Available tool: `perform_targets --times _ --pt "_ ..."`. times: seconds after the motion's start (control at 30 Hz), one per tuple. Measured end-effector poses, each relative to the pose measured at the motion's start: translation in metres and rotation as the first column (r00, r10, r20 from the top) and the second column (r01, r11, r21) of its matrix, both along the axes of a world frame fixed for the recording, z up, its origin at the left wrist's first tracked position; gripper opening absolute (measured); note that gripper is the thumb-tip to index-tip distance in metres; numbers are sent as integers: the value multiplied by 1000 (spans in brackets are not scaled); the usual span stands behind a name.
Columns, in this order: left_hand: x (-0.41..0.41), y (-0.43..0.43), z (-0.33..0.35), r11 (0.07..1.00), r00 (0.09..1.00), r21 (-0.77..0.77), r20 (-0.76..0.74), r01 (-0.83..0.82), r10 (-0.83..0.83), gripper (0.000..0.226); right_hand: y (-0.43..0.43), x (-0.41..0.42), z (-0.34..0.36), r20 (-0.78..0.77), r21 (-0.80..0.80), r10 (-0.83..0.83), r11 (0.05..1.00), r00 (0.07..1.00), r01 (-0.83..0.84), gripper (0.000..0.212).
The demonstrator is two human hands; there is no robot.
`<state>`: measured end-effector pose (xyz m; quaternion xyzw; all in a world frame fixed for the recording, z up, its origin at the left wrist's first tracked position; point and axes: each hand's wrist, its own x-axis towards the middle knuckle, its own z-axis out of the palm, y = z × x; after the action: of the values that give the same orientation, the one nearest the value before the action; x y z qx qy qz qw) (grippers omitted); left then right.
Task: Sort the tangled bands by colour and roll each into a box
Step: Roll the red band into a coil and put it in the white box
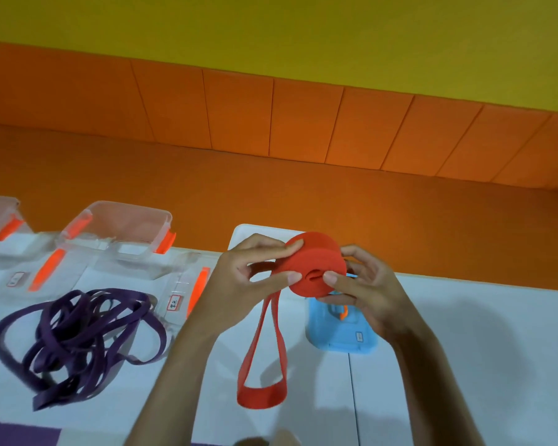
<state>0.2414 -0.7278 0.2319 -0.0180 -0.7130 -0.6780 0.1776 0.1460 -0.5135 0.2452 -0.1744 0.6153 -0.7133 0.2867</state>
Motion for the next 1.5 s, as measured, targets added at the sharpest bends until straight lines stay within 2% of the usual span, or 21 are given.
perform_targets --times 0.1,0.2,0.33,0.4,0.47,0.57,0.63,0.8,0.9,1.0,1.17,1.3,1.4,1.5 --pt "-8 13 0 997 995 14 -53 -78 79 46 6 -10 1 10 10 12 1000 1000 -12 37" --pt "-15 24 -1 988 987 83 -80 -132 139 39 9 -16 5 24 -26 -12 1000 1000 12 35" --pt "-16 20 1 996 998 85 -49 -35 40 39 12 -22 3 58 -93 55 994 997 -50 41" --pt "-14 18 3 997 996 55 -60 -58 61 41 11 -23 1 102 -101 108 990 989 -97 49" --pt "-13 17 4 995 992 36 -82 -97 100 42 10 -26 2 91 -41 150 988 985 -147 52" --pt "-12 14 0 983 979 41 -87 -181 184 42 5 -32 4 -98 214 199 961 975 -175 45" --pt "-11 11 -2 973 971 41 -68 -229 231 39 -2 -31 4 -114 250 194 955 974 -161 48" --pt "0 -9 -7 968 968 68 -49 -243 247 28 -24 -21 9 -28 107 134 986 991 -130 50" --pt "12 -30 -8 982 985 73 1 -173 174 34 -39 -12 8 -7 75 105 992 994 -105 51" --pt "24 -51 -6 993 994 43 43 -105 104 41 -55 0 5 16 39 95 995 995 -95 44" --pt "38 -77 -1 990 989 -2 -55 -139 139 37 -80 14 0 15 26 174 984 985 -174 42" --pt "45 -88 -3 981 977 36 -97 -190 192 34 -98 25 3 20 37 221 975 975 -221 57" --pt "47 -99 -4 987 982 21 -106 -158 159 33 -108 33 0 33 -19 196 981 980 -195 56" --pt "49 -107 -1 998 998 -23 -31 -52 51 40 -111 40 -6 102 -100 159 984 982 -149 50"
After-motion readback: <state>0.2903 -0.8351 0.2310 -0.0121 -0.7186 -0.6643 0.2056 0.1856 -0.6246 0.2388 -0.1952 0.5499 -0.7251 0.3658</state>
